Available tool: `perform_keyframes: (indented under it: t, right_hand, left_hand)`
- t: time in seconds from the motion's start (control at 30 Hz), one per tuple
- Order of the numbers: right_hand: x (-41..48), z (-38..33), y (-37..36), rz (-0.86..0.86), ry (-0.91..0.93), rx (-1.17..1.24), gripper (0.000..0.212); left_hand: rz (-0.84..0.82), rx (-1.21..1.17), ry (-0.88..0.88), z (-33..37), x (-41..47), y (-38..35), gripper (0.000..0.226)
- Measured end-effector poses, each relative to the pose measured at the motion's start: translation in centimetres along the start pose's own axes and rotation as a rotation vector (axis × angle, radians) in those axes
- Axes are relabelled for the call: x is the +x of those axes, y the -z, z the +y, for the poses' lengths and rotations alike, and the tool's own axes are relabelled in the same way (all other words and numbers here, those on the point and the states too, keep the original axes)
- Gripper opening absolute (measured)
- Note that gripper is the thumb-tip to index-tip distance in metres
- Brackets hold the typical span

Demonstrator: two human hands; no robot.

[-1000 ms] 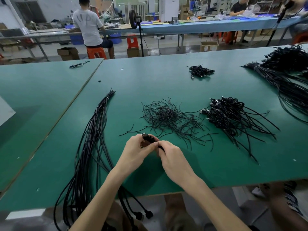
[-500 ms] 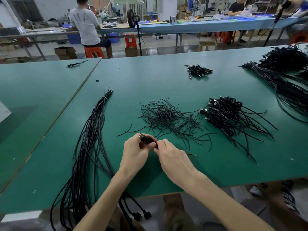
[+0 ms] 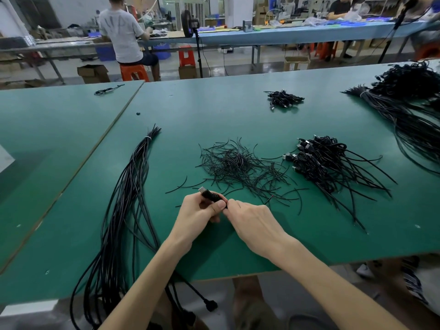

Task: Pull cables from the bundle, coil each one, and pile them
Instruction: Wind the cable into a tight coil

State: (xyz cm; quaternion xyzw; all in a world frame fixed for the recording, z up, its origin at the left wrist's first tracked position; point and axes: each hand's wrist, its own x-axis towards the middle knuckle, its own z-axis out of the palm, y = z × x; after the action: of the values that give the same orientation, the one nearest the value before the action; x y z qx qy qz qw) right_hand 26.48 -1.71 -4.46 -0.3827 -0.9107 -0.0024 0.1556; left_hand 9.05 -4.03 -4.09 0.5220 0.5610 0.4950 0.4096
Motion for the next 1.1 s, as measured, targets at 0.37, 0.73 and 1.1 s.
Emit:
perform_keyframes:
  t: [0.37, 0.73, 1.1]
  right_hand:
    - [-0.02, -0.32, -0.21, 0.005, -0.038, -0.006, 0.021]
    - [-0.15, -0.99, -0.18, 0.015, -0.053, 0.163, 0.025]
    - [-0.09, -0.82, -0.19, 0.042, -0.048, 0.112, 0.034]
  left_hand:
    - [-0.069, 0.029, -0.069, -0.3, 0.23, 0.41, 0.019]
    - [-0.014, -0.172, 0.01, -0.17, 0.13, 0.76, 0.017]
    - [-0.121, -0.017, 0.015, 0.47, 0.45, 0.79, 0.023]
